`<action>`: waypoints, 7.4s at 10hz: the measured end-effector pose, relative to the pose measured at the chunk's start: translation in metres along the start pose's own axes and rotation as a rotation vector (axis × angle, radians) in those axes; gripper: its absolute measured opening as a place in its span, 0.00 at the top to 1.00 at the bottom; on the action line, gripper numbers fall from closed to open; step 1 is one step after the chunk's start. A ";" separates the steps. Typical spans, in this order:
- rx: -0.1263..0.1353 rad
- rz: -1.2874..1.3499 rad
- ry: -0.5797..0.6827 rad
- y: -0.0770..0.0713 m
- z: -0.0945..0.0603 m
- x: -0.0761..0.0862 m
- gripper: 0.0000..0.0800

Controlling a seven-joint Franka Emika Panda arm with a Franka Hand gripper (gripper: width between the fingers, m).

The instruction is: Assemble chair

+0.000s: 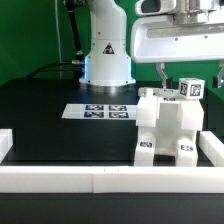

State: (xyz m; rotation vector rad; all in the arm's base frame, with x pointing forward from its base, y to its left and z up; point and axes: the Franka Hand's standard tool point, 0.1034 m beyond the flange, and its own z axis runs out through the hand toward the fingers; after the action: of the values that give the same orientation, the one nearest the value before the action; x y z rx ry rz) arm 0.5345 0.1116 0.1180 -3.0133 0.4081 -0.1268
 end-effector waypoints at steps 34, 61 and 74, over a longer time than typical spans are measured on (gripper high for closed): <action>0.022 1.078 -0.020 -0.009 0.000 -0.004 0.63; -0.017 0.161 -0.034 -0.009 -0.001 -0.006 0.64; -0.010 0.977 -0.046 -0.016 -0.001 -0.009 0.64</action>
Offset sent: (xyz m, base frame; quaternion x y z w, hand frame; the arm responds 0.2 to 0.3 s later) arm -0.0008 0.0023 0.0011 -0.0144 0.0064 -0.1337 0.9909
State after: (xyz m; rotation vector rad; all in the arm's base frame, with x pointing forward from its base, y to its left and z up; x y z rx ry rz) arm 0.5297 0.1292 0.1195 -2.4536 1.7588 0.0267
